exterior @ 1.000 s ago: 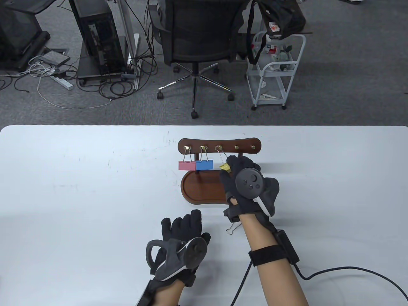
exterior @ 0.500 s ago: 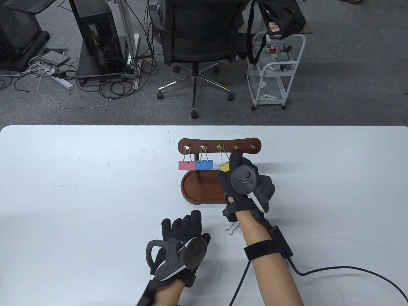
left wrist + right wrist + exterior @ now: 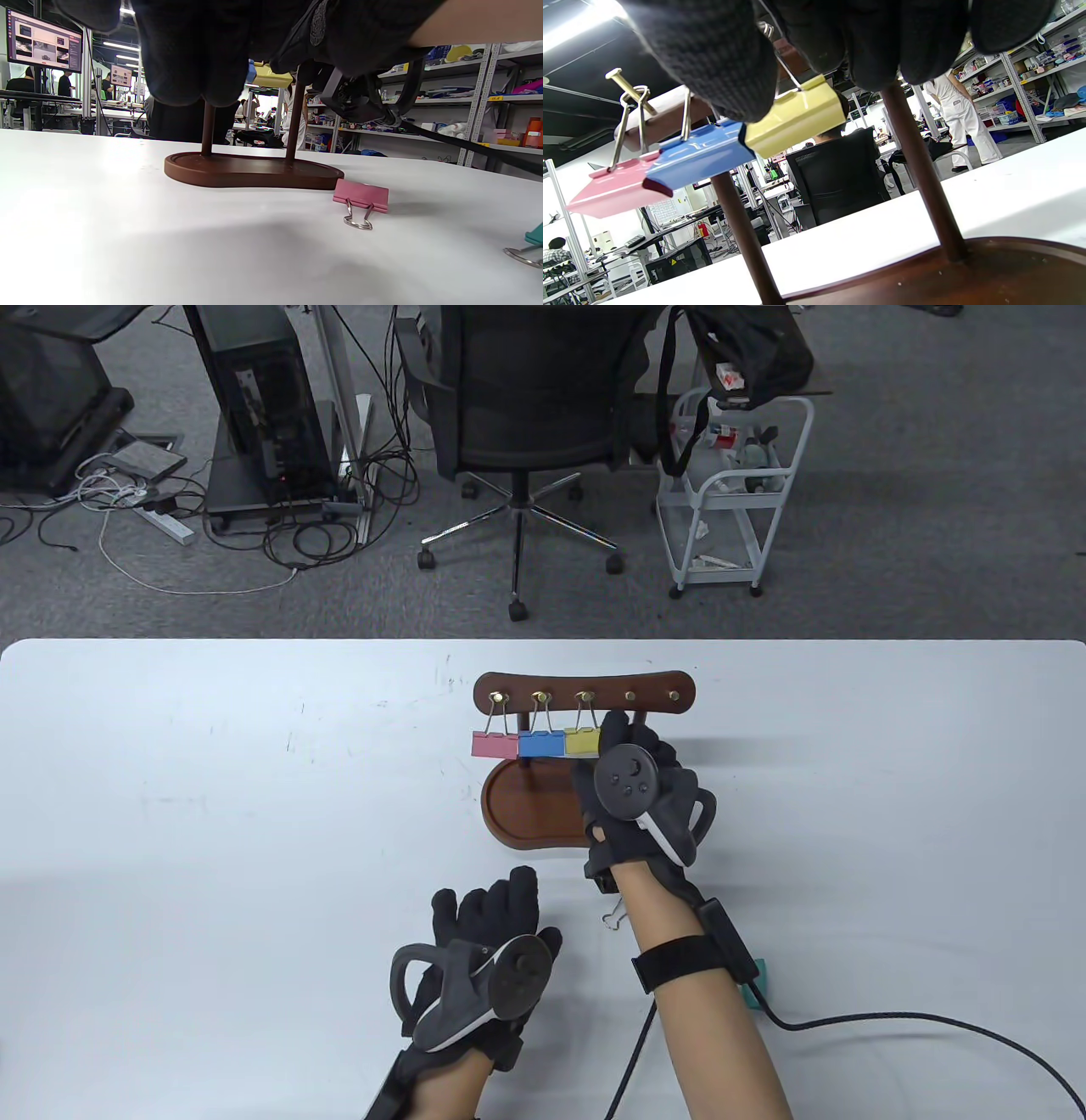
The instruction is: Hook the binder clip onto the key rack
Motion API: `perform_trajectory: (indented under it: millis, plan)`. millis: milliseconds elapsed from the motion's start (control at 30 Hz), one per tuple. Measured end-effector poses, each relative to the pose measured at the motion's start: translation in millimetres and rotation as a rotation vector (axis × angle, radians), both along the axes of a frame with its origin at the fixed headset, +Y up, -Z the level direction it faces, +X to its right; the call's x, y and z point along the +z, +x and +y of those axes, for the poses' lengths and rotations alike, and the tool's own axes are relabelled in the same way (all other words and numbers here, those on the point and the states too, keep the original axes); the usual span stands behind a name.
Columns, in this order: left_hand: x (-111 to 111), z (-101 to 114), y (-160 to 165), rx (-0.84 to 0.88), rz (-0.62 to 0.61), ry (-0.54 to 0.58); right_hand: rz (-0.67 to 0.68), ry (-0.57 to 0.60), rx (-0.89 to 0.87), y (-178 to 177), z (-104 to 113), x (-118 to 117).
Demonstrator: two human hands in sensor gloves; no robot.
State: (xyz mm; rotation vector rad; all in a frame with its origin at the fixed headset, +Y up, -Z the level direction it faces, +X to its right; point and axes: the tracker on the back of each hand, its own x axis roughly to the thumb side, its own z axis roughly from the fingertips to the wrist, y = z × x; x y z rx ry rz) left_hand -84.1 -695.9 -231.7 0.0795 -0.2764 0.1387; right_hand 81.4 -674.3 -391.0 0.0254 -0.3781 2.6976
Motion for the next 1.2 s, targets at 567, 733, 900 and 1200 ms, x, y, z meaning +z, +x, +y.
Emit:
perform_trajectory:
  millis: [567,733,900,1200]
  plan:
    - [0,1,-2,0.006,0.007,0.008,0.066,-0.005,-0.087,24,7,8]
    - [0,1,-2,0.007,0.007,0.010,0.094,0.004,-0.108,35,18,14]
    - [0,1,-2,0.005,0.008,0.012,0.136,0.012,-0.076,43,26,24]
    - [0,1,-4,0.010,0.013,0.012,0.241,-0.007,0.000,58,23,40]
